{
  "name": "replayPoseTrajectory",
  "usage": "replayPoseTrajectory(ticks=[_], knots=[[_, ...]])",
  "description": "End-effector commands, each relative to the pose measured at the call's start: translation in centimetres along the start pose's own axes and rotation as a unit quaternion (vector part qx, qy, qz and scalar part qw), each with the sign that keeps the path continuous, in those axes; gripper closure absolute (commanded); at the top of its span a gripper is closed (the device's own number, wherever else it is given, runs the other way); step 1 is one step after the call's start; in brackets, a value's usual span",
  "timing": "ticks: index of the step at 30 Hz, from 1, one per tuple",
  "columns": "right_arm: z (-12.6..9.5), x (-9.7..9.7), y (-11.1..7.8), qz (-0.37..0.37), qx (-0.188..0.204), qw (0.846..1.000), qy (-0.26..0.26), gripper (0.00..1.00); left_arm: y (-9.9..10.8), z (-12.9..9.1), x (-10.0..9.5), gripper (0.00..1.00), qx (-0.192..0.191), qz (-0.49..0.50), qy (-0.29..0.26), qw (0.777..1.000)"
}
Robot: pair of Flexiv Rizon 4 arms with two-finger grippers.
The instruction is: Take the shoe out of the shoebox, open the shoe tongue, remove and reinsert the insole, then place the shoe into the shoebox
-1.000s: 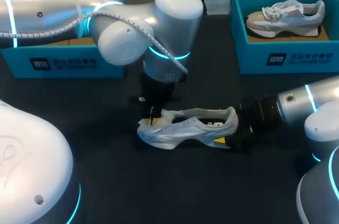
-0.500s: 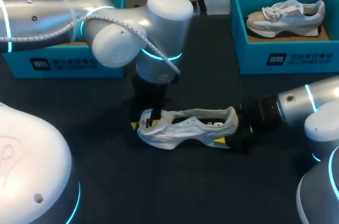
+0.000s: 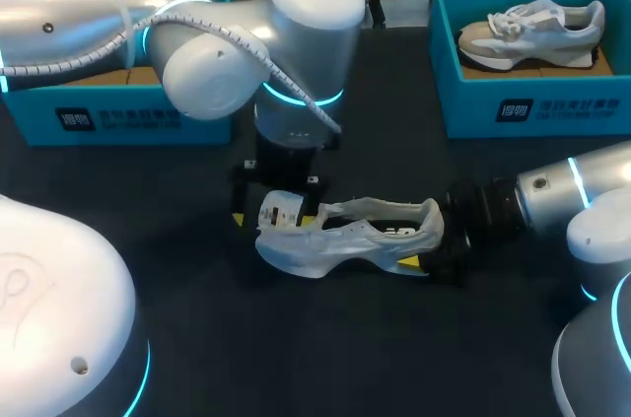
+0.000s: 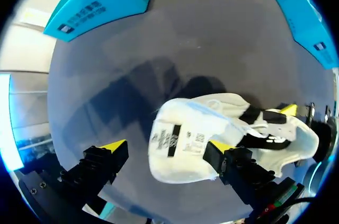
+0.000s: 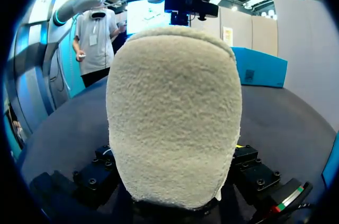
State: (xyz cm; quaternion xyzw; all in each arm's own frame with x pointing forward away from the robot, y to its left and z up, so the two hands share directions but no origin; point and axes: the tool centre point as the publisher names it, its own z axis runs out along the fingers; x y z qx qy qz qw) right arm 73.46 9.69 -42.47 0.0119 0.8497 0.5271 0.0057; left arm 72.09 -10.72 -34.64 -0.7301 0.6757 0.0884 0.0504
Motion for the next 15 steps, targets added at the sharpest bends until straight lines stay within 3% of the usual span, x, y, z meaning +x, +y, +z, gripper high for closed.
replayPoseTrajectory(ticks=[1, 8, 15], knots=[[0.4, 0.0, -0.3, 0.000, 0.002, 1.000, -0.001, 1.00, 0.1, -1.5, -0.7, 0.00, 0.008, 0.019, 0.014, 1.000], [0.4, 0.0, -0.3, 0.000, 0.002, 1.000, -0.001, 1.00, 0.0, -3.6, 0.1, 0.00, 0.012, 0.079, 0.041, 0.996], [0.4, 0.0, -0.3, 0.000, 0.002, 1.000, -0.001, 1.00, -0.2, -6.5, 0.5, 0.00, 0.035, 0.232, 0.084, 0.968]])
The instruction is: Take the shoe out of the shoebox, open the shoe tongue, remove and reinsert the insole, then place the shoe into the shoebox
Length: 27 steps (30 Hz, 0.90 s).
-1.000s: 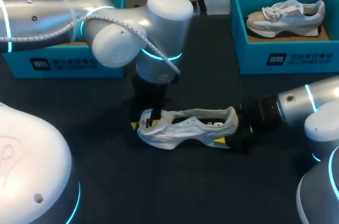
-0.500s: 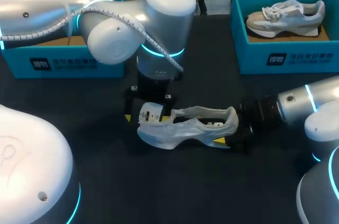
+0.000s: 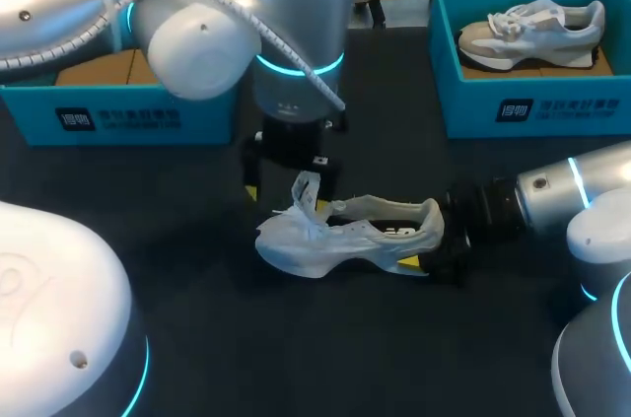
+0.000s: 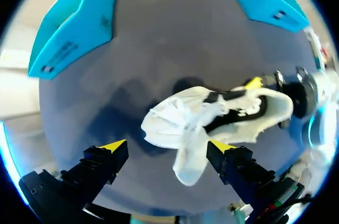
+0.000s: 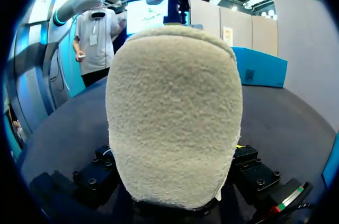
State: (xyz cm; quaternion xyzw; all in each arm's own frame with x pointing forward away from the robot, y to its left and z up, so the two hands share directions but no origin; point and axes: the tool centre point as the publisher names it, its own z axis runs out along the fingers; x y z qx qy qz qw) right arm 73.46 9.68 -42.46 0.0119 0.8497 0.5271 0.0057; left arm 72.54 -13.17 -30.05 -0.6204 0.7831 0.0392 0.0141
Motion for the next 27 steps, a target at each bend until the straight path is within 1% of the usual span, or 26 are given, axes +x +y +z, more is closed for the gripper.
replayPoseTrajectory(ticks=[1, 5, 10, 13, 16, 19, 21, 22, 24, 25, 26, 27], knots=[[0.4, 0.0, -0.3, 0.000, 0.002, 1.000, -0.001, 1.00, -0.1, -2.0, -0.8, 0.00, 0.014, 0.103, 0.034, 0.994], [0.4, 0.0, -0.3, 0.000, 0.002, 1.000, -0.001, 1.00, -0.6, -3.3, -0.3, 0.00, 0.033, 0.207, 0.037, 0.977], [0.4, 0.0, -0.3, 0.000, 0.002, 1.000, -0.001, 1.00, -1.3, -5.0, 0.9, 0.00, 0.056, 0.333, 0.032, 0.941], [0.4, 0.0, -0.3, 0.000, 0.002, 1.000, -0.001, 1.00, -1.6, -6.0, 2.0, 0.00, 0.079, 0.382, 0.018, 0.921], [0.4, 0.0, -0.3, 0.000, 0.002, 1.000, -0.001, 1.00, -1.8, -6.8, 2.9, 0.00, 0.092, 0.415, 0.013, 0.905], [0.4, 0.0, -0.3, 0.000, 0.002, 1.000, -0.001, 1.00, -1.9, -7.7, 4.0, 0.00, 0.103, 0.470, 0.010, 0.876], [0.4, 0.0, -0.3, 0.000, 0.002, 1.000, -0.001, 1.00, -2.1, -8.0, 4.6, 0.00, 0.100, 0.494, 0.003, 0.864], [0.4, 0.0, -0.3, 0.000, 0.002, 1.000, -0.001, 1.00, -2.2, -8.0, 5.0, 0.00, 0.106, 0.521, -0.005, 0.847], [0.4, 0.0, -0.3, 0.000, 0.002, 1.000, -0.001, 1.00, -2.2, -8.0, 5.5, 0.00, 0.103, 0.559, -0.007, 0.823], [0.4, 0.0, -0.3, 0.000, 0.002, 1.000, -0.001, 1.00, -2.3, -8.1, 5.9, 0.00, 0.106, 0.578, -0.005, 0.809], [0.4, 0.0, -0.3, 0.000, 0.002, 1.000, -0.001, 1.00, -2.3, -8.3, 6.1, 0.00, 0.108, 0.591, -0.001, 0.800], [0.4, 0.0, -0.3, 0.000, 0.002, 1.000, -0.001, 1.00, -2.3, -8.6, 6.4, 0.00, 0.110, 0.614, 0.009, 0.782]])
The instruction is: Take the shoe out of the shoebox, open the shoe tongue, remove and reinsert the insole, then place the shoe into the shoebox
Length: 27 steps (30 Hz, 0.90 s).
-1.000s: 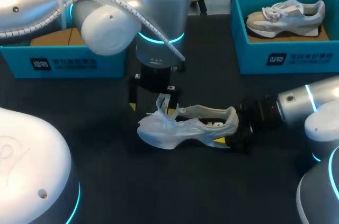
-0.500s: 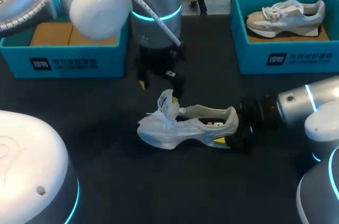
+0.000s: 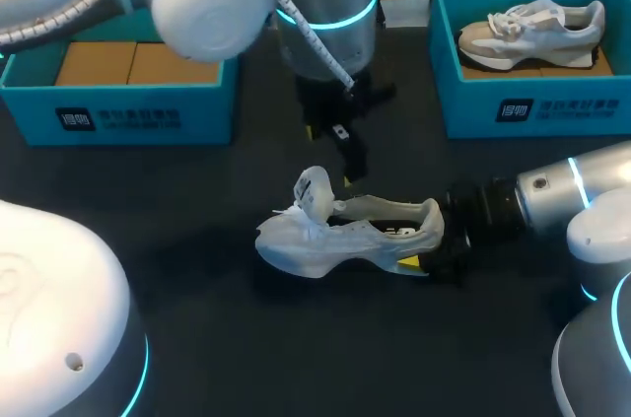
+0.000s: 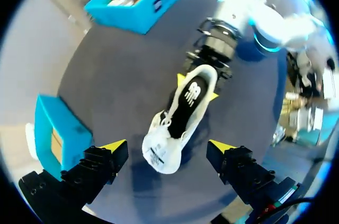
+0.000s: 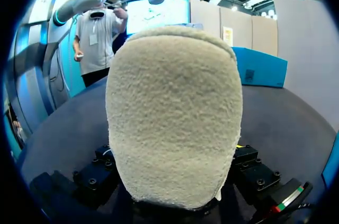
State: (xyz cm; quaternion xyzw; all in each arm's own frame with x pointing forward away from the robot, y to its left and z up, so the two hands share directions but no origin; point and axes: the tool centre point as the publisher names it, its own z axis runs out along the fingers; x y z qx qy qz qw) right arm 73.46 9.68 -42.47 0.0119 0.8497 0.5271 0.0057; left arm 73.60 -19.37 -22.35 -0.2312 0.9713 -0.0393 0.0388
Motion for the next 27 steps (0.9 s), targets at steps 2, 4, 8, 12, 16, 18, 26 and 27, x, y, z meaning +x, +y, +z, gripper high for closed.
replayPoseTrajectory(ticks=[2, 4, 8, 12, 16, 18, 26, 27], knots=[[0.4, 0.0, -0.3, 0.000, 0.002, 1.000, -0.001, 1.00, -1.3, -0.3, 0.8, 0.00, 0.030, 0.255, 0.013, 0.966], [0.4, 0.0, -0.3, 0.000, 0.002, 1.000, -0.001, 1.00, -1.7, -0.5, 1.0, 0.00, 0.039, 0.281, 0.018, 0.959], [0.4, 0.0, -0.3, 0.000, 0.002, 1.000, -0.001, 1.00, -2.8, -0.5, 1.7, 0.00, 0.052, 0.309, 0.026, 0.949], [0.4, 0.0, -0.3, 0.000, 0.002, 1.000, -0.001, 1.00, -3.7, -0.1, 2.6, 0.95, 0.058, 0.335, 0.040, 0.940], [0.4, 0.0, -0.3, 0.000, 0.002, 1.000, -0.001, 1.00, -4.1, 0.8, 3.6, 1.00, 0.059, 0.358, 0.048, 0.930], [0.4, 0.0, -0.3, 0.000, 0.002, 1.000, -0.001, 1.00, -4.4, 1.4, 3.9, 1.00, 0.050, 0.364, 0.056, 0.928], [0.4, 0.0, -0.3, 0.000, 0.002, 1.000, -0.001, 1.00, -4.6, 4.1, 5.1, 1.00, 0.033, 0.377, 0.084, 0.922], [0.4, 0.0, -0.3, 0.000, 0.002, 1.000, -0.001, 1.00, -4.6, 4.5, 5.2, 1.00, 0.032, 0.376, 0.085, 0.922]])
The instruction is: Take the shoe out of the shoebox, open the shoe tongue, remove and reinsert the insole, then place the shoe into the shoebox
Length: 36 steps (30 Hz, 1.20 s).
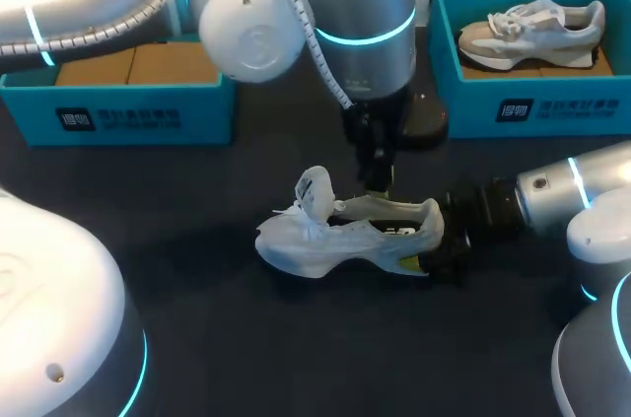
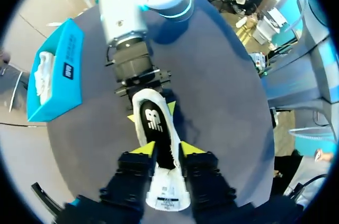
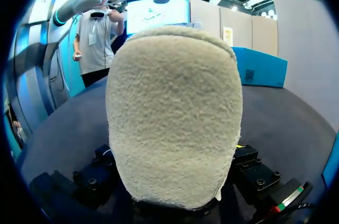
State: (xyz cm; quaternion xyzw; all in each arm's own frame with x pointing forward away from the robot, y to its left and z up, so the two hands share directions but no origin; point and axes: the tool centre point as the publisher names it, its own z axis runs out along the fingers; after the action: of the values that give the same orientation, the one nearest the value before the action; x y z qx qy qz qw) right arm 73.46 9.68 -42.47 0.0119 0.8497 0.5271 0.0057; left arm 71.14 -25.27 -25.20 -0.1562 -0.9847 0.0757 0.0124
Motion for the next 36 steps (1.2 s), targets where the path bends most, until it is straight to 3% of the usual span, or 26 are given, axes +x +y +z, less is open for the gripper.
replayPoseTrajectory(ticks=[1, 27, 30, 36], knots=[[0.4, 0.0, -0.3, 0.000, 0.002, 1.000, -0.001, 1.00, -0.5, 1.9, -0.5, 1.00, -0.005, -0.009, 0.016, 1.000], [0.4, 0.0, -0.3, 0.000, 0.002, 1.000, -0.001, 1.00, -0.5, 1.9, -0.5, 1.00, -0.005, -0.009, 0.016, 1.000], [0.4, 0.0, -0.3, 0.000, 0.002, 1.000, -0.001, 1.00, -0.5, 2.9, -0.7, 1.00, -0.017, -0.011, 0.008, 1.000], [0.4, 0.0, -0.3, 0.000, 0.002, 1.000, -0.001, 1.00, -0.1, 4.6, -1.0, 1.00, -0.007, -0.011, 0.016, 1.000]])
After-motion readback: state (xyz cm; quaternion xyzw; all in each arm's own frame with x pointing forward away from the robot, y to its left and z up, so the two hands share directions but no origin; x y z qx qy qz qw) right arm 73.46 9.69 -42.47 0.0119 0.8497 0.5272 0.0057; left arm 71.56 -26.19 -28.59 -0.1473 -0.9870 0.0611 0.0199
